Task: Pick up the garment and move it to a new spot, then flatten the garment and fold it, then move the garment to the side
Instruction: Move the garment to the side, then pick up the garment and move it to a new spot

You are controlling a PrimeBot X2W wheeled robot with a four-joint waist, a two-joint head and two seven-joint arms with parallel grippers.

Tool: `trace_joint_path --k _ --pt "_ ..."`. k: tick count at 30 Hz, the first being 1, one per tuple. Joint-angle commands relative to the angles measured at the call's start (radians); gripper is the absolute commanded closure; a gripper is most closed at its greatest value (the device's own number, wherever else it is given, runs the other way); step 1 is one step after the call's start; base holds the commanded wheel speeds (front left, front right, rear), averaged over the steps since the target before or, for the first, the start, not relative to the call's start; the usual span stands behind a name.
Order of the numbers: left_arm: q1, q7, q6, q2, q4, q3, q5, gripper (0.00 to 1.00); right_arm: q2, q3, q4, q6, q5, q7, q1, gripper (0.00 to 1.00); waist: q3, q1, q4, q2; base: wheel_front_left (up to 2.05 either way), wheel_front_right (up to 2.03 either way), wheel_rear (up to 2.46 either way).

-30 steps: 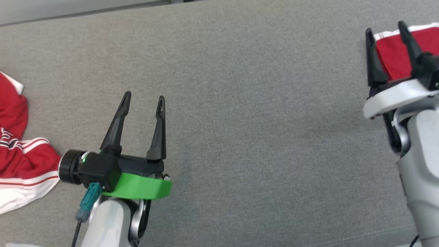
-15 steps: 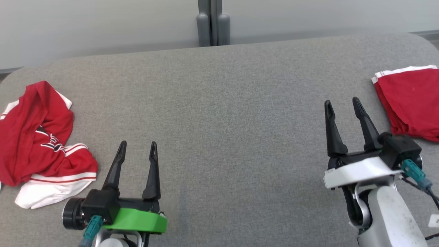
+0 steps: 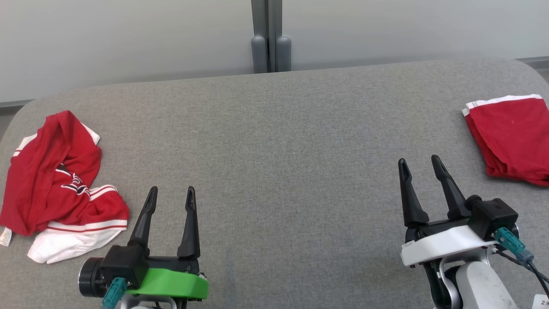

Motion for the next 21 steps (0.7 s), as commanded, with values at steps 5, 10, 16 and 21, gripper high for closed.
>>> trace_joint_path --k 5,10,16,21 --pt "0.013 -0.003 -0.003 0.001 -0.007 0.002 0.001 0.00 -0.002 0.004 -0.005 -0.002 0.009 -0.003 0.007 0.00 0.001 0.0001 -0.004 0.0000 0.00 0.00 0.00" --pt "0.015 -0.003 -0.005 0.001 -0.004 -0.001 0.000 0.00 -0.002 0.005 0.001 -0.002 0.010 -0.003 0.010 0.00 -0.001 0.0001 -0.007 0.0000 0.00 0.00 0.00" --pt "0.018 -0.003 -0.008 0.001 0.006 -0.006 0.000 0.00 -0.002 0.004 0.002 -0.002 0.012 -0.003 0.011 0.00 -0.005 0.0001 -0.011 0.0000 0.00 0.00 0.00" --pt "0.016 -0.003 -0.016 0.001 0.011 -0.012 -0.001 0.00 -0.002 0.001 0.005 -0.002 0.013 -0.003 0.011 0.00 -0.006 0.0001 -0.012 0.0000 0.00 0.00 0.00"
